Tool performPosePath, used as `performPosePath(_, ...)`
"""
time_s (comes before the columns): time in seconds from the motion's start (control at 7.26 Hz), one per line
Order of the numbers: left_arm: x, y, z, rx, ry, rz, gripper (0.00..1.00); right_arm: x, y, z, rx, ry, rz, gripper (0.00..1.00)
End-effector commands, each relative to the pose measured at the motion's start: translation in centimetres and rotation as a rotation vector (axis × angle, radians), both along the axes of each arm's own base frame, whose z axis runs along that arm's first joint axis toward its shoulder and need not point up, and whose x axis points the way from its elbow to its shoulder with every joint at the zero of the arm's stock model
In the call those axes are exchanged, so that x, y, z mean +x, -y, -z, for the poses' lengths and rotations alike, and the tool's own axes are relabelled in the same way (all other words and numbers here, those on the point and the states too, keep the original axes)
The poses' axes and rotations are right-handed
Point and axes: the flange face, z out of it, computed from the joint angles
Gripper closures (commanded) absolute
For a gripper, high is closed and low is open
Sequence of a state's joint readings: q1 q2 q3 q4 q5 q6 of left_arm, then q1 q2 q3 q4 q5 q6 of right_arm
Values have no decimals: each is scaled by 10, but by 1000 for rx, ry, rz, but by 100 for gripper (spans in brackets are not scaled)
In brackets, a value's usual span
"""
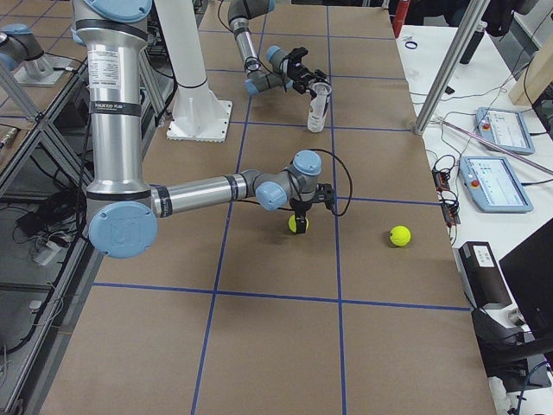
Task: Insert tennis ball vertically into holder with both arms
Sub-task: 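Hold the can with the left gripper while the right reaches for the nearer ball, then close the right gripper on the nearer tennis ball and lift it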
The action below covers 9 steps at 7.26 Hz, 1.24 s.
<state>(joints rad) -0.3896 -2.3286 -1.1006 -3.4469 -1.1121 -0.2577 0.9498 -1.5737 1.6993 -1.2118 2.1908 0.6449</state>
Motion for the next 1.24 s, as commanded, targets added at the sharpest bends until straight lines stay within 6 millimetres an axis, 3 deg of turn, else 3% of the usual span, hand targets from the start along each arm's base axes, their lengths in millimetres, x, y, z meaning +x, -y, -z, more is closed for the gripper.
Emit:
performPosePath(0.0, 1, 0, -2, -1, 4, 0, 18, -4, 1, -2, -1, -3, 4, 3)
performPosePath(0.55, 1, 0, -2, -2, 5, 0, 17, -8, 6, 2, 4, -1, 4, 14)
performPosePath(0.69, 1, 0, -2, -2, 5, 0, 17, -9, 7, 3, 6, 1, 4, 25)
performPosePath(1.1, 3, -1, -3, -3, 6, -3, 17, -6, 6, 3, 5, 2, 2, 83)
